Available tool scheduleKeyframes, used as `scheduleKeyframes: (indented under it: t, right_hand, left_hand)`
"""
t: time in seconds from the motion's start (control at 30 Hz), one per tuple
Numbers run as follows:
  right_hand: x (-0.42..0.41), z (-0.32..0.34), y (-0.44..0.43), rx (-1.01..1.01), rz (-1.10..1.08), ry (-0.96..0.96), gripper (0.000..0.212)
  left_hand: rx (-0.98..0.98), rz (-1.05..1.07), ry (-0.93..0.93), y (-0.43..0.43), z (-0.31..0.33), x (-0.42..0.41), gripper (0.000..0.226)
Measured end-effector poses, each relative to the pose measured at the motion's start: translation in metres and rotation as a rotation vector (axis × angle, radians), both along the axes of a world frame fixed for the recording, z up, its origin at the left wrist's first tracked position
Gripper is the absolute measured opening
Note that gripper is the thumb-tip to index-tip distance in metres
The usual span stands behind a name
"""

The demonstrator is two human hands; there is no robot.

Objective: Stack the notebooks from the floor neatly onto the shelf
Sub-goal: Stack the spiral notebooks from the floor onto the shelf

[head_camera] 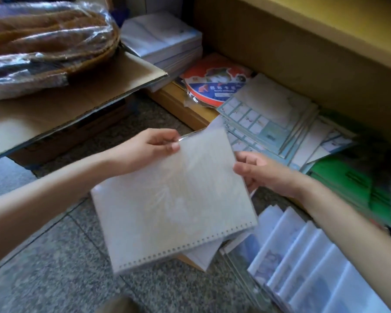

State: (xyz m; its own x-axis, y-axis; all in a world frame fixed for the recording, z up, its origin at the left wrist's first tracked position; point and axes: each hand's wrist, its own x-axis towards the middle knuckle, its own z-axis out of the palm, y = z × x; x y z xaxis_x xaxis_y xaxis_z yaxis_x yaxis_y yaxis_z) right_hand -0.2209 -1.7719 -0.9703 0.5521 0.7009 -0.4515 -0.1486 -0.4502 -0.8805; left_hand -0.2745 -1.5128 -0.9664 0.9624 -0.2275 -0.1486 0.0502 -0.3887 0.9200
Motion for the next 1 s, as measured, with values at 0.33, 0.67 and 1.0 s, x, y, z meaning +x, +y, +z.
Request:
scheduleKeyframes:
  t: [0.33, 0.67, 1.0]
  right_hand:
    - [-0.013, 0.002, -0.001, 0.104, -0.164, 0.114, 0.030]
    - [-0.007, 0.048, -0.036, 0.384, -0.671, -0.156, 0.033]
    - [0.007, 0.058, -0.006, 0.781, -0.844, -0.189, 0.051]
  left_hand:
    - [0.085, -0.086, -0.115, -0.018, -0.001, 0.013, 0.009]
    - [0.217, 0.701, -0.165, -0.025, 0.008, 0.003, 0.053]
    - [-0.827, 0.407, -0.002, -0.054, 0.032, 0.012, 0.030]
